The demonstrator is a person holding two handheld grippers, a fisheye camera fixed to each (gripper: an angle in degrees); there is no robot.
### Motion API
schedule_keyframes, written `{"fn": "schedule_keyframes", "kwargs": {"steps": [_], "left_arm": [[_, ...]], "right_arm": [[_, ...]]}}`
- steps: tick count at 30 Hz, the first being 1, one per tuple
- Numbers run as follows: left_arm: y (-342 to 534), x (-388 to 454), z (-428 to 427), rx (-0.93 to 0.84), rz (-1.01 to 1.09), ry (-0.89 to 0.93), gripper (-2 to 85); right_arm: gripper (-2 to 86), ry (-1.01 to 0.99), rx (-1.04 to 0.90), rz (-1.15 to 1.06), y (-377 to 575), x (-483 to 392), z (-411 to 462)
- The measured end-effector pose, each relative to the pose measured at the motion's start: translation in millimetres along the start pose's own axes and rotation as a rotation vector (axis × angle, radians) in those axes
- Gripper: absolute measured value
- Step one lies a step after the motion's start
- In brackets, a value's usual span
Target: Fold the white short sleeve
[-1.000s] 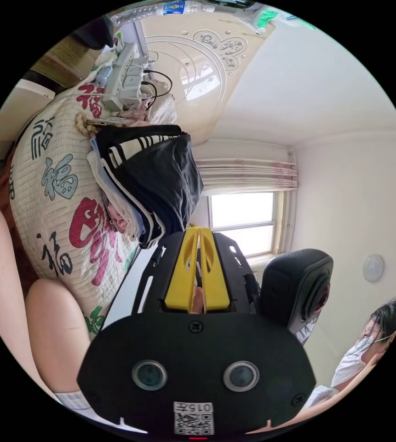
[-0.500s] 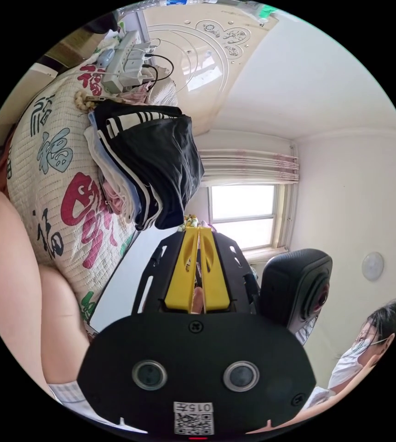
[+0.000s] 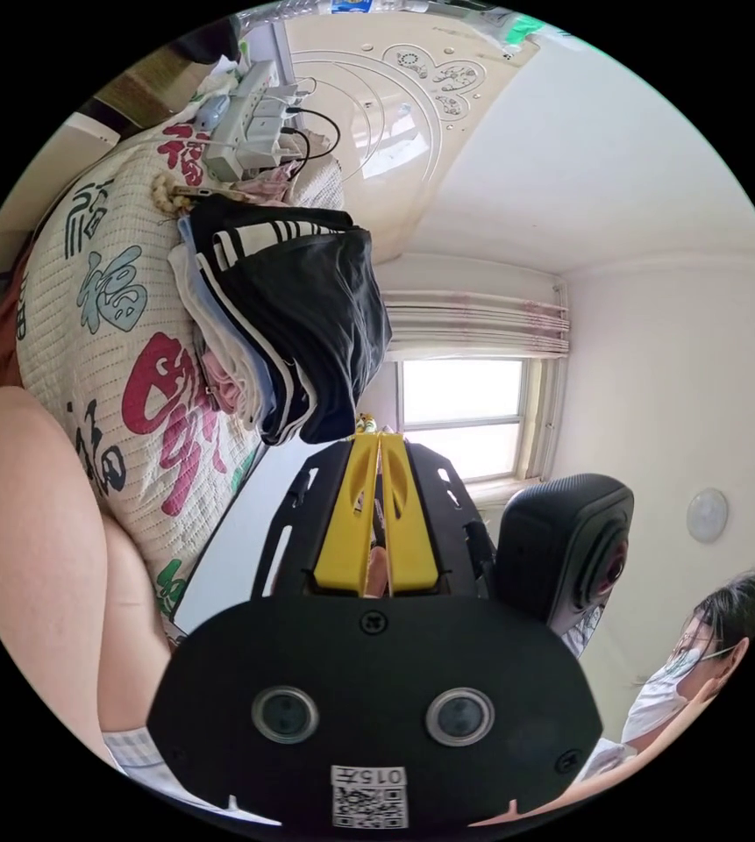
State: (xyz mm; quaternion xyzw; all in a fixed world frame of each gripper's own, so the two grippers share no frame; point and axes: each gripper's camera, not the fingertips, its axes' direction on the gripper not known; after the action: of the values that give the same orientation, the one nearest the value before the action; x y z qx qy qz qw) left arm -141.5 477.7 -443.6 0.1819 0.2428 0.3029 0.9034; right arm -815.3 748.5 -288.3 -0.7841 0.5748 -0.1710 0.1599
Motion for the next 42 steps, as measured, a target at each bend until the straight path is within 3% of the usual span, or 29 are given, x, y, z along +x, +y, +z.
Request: {"fn": "schedule_keyframes", "kwargs": {"steps": [42], "left_arm": [[-11.5, -25.2, -7.0, -0.012, -0.031, -0.008, -0.9]], "right_arm": [[-1.0, -0.011, -0.019, -0.030, 8.5, -22.8, 11.1]]}}
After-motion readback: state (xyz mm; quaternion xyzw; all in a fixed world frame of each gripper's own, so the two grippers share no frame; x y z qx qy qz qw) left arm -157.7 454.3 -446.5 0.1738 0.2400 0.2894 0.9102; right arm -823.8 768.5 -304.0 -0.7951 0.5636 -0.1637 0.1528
